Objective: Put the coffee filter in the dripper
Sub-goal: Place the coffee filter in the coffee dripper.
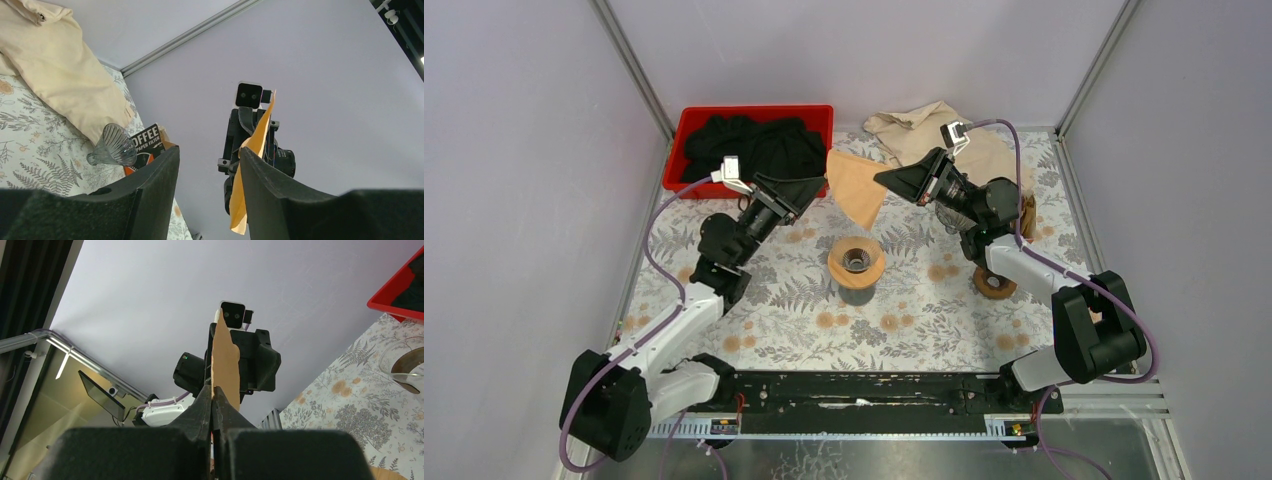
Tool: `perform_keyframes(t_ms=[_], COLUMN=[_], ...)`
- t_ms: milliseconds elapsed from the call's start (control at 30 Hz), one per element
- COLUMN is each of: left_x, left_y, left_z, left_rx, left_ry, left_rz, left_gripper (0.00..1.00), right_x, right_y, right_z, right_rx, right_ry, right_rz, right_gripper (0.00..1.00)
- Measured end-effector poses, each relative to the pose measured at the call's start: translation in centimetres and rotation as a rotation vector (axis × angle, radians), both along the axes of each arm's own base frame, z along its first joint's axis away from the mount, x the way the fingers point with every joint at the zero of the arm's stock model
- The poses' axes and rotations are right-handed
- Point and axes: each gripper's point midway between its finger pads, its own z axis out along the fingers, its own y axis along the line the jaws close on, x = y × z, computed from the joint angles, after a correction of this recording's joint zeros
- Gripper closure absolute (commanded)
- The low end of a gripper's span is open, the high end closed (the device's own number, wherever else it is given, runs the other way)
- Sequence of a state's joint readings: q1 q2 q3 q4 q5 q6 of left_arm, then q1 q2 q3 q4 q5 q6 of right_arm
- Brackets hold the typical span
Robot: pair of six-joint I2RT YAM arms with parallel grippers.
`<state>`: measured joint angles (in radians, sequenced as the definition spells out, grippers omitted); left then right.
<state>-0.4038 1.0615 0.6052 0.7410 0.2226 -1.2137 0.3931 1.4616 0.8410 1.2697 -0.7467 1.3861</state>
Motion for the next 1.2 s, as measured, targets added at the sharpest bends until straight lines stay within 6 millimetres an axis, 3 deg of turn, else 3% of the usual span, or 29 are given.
perform_keyframes(t_ms=[733,1200], left_x=[-0.7,-2.5], left_y=[-1.4,-3.2], left_z=[0.7,1.7], left_rx=[-0.018,-0.041], left_ry=[-0.055,-0.113], left_rz=[-0.098,-0.187], left_gripper=[0.46,0.69], right_x=[0.0,0.3], right_y=[0.1,0.2], right_z=[-0.1,-0.5], right_rx=[0.004,0.016], right_ry=[0.015,0.037], right_rz=[0.013,0.025], right_gripper=[1.00,1.00])
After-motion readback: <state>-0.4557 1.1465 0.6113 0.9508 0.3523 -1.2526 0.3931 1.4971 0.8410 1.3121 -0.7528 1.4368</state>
